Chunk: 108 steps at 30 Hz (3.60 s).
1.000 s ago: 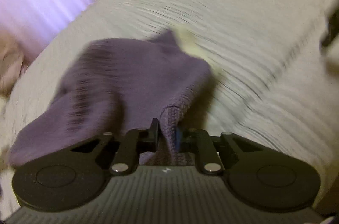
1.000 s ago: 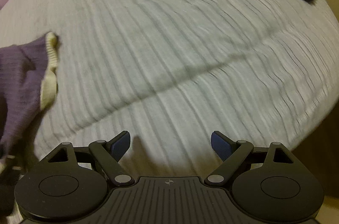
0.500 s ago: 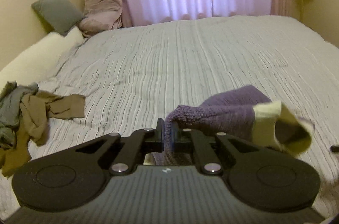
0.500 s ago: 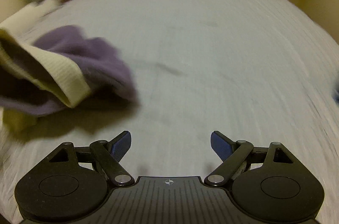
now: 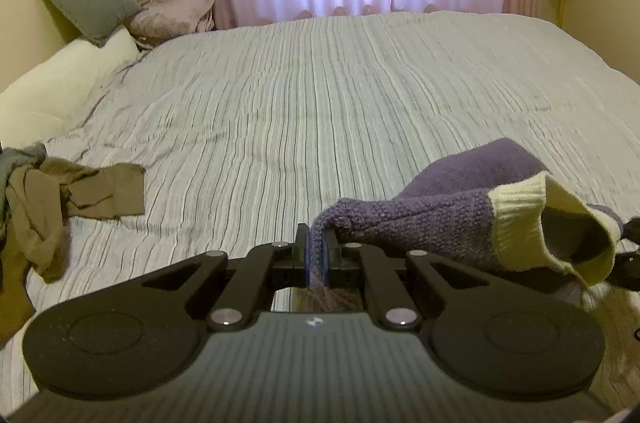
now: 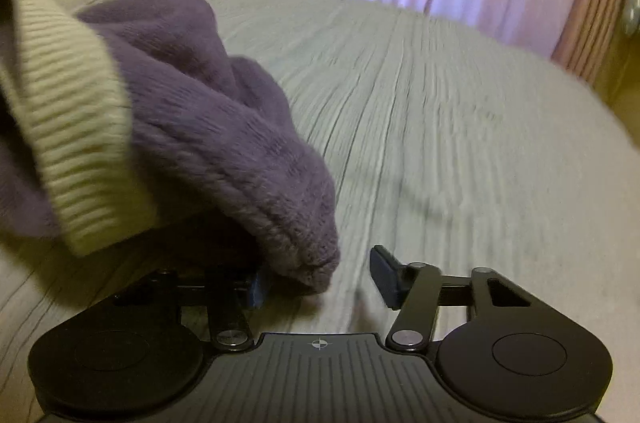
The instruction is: Fold clothes
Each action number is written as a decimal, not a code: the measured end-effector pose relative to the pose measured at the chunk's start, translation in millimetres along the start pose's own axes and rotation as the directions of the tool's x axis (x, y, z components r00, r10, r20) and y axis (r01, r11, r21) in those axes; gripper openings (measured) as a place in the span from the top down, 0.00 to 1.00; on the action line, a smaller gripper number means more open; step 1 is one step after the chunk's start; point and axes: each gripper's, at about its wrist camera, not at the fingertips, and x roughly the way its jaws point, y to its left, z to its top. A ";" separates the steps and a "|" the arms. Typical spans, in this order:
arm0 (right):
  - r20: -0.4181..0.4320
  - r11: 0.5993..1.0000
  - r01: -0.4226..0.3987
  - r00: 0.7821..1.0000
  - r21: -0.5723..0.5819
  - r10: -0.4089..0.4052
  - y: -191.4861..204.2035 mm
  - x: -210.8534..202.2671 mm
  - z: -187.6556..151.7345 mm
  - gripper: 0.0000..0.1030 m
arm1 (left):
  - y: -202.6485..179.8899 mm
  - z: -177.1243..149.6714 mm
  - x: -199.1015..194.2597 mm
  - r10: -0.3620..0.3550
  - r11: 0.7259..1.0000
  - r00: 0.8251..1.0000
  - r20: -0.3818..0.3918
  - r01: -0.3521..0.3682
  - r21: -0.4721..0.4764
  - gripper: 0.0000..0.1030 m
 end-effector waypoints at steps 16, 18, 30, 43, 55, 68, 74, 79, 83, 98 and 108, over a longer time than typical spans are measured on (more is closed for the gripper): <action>0.501 0.997 0.079 0.863 -0.020 -0.058 -26.0 -213.2 130.6 0.94 | 9.1 83.1 -165.6 0.191 0.979 0.904 0.382 -0.150 -0.136 0.95; 0.569 0.992 0.116 0.820 -0.056 -0.063 -30.0 -254.4 144.8 0.94 | 2.7 89.7 -195.1 0.202 0.977 0.878 0.433 -0.149 -0.154 0.95; 0.732 0.964 0.256 0.671 -0.078 -0.119 -73.0 -449.1 94.0 0.95 | -55.6 81.5 -350.3 0.129 0.989 0.800 0.586 -0.062 -0.132 0.95; 0.733 0.932 0.357 0.649 -0.058 -0.203 -108.5 -509.7 90.1 0.95 | -78.0 168.8 -327.5 0.036 0.999 0.830 0.557 -0.020 -0.035 0.95; -0.005 0.939 0.322 0.946 0.124 -0.324 -173.9 -166.1 115.9 0.40 | -98.9 205.8 67.8 -0.024 0.997 1.000 -0.016 0.025 0.074 0.79; -0.470 0.888 0.185 0.882 0.420 0.038 -145.2 -148.5 -68.8 0.40 | -110.2 -15.9 57.4 -0.223 0.972 0.867 -0.445 0.164 -0.169 0.79; -0.510 0.924 0.099 0.853 0.370 0.113 -155.2 -126.7 -96.2 0.41 | -129.4 -41.8 38.3 -0.171 0.973 0.888 -0.426 0.085 -0.214 0.79; -0.441 0.952 -0.023 0.883 0.304 0.162 -181.1 -146.7 -90.3 0.89 | -132.0 -52.9 9.1 -0.111 0.977 0.912 -0.395 0.028 -0.210 0.79; -0.378 0.952 0.165 0.924 0.259 -0.057 -252.5 -186.9 -73.4 0.89 | -128.3 -54.0 -12.8 -0.018 0.986 0.927 -0.375 -0.047 -0.162 0.74; -0.455 0.689 0.457 0.867 0.562 -0.204 -323.0 -176.2 -84.7 0.09 | -135.9 -106.4 -5.4 0.045 0.993 0.894 -0.446 -0.088 -0.077 0.57; -0.479 0.726 0.407 0.869 0.555 -0.121 -260.6 -149.6 -81.3 0.09 | -60.8 -71.9 13.4 0.119 0.991 0.936 -0.330 -0.132 -0.015 0.95</action>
